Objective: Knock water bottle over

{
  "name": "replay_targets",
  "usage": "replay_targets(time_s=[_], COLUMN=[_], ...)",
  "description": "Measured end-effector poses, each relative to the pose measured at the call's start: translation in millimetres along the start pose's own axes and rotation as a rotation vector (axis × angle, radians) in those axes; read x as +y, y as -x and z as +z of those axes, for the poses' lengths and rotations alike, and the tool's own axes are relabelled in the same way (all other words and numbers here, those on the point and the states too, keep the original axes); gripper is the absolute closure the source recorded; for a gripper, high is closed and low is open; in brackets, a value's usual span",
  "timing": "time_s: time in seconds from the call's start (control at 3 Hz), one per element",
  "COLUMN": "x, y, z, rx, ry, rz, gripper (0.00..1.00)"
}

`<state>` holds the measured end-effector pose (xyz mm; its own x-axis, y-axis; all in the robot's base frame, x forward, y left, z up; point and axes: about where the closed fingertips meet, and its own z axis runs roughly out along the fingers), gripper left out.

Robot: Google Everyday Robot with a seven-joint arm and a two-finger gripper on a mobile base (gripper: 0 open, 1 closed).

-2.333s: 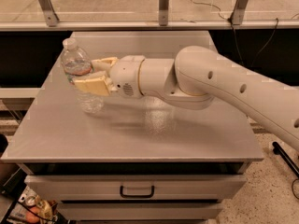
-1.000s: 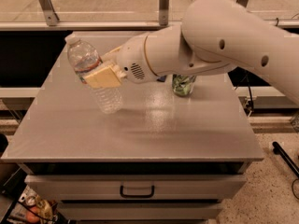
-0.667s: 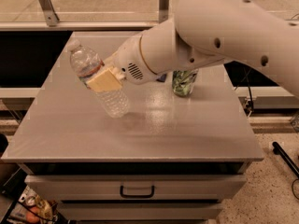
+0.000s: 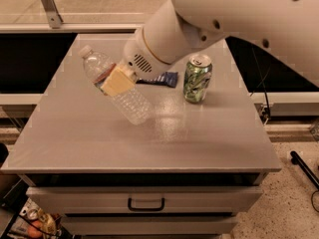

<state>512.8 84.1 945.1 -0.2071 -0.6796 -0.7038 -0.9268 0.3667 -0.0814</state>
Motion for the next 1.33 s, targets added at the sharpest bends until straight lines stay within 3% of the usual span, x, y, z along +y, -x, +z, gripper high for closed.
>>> replay_targets(time_s=[0.33, 1.0, 1.33], x=[-3.0, -0.7, 5.0], y=[-2.8, -8.4, -11.4], z=[10.5, 63.3, 92.7], rx=[0.068, 0.161, 0.232], ry=[0.03, 0.145, 0.152], rz=[-0.002, -0.024, -0.048], gripper=[1.0, 1.0, 1.0])
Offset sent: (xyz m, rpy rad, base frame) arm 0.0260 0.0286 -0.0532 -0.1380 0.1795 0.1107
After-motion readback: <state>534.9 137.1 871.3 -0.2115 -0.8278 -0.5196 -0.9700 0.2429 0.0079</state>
